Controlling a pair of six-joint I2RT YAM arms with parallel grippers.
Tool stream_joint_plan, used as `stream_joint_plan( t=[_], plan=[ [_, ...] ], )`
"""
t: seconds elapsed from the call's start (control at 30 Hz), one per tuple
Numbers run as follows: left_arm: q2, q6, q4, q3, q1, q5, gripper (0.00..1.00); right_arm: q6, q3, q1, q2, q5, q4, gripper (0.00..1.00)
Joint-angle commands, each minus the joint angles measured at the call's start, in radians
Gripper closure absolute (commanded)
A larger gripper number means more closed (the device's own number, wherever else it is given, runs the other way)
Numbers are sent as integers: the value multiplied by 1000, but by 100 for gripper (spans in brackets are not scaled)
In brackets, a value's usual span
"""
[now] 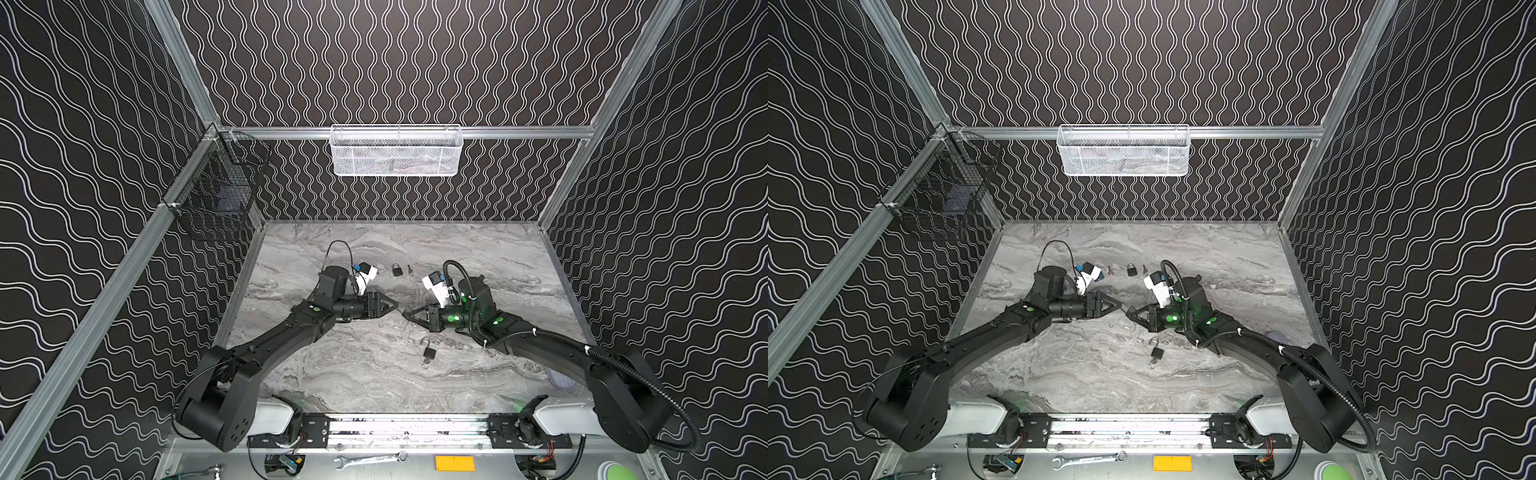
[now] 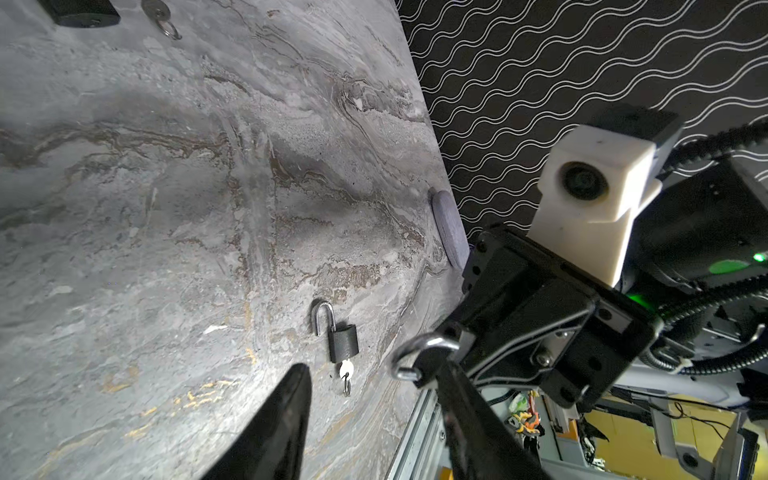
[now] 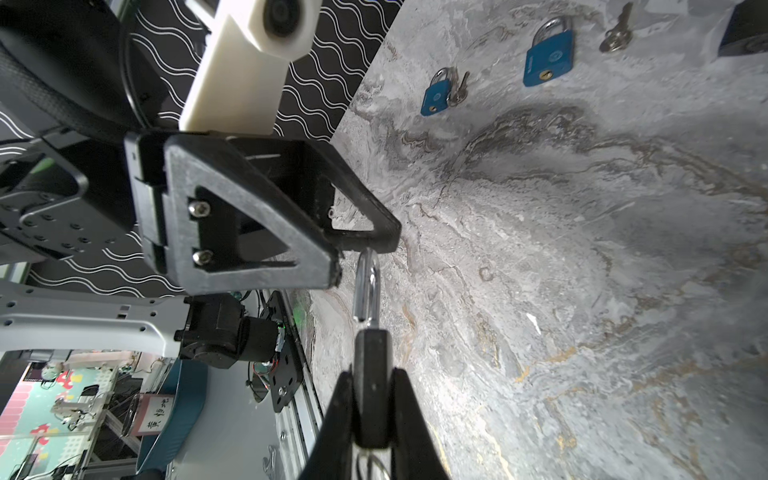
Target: Lock with the key
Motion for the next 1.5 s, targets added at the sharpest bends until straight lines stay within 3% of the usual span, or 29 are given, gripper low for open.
stream_joint_plan(
  t=[0.0, 0.7, 1.47],
  plan=[
    [5, -35, 134, -7, -1, 42, 47, 26, -2, -8, 7, -44, 80, 100],
    [30, -9, 131, 6, -5, 62, 67, 28, 7, -14, 20, -60, 82, 100],
    [43, -17, 166, 3, -15, 78, 76, 35, 8, -16, 24, -78, 94, 100]
  ],
)
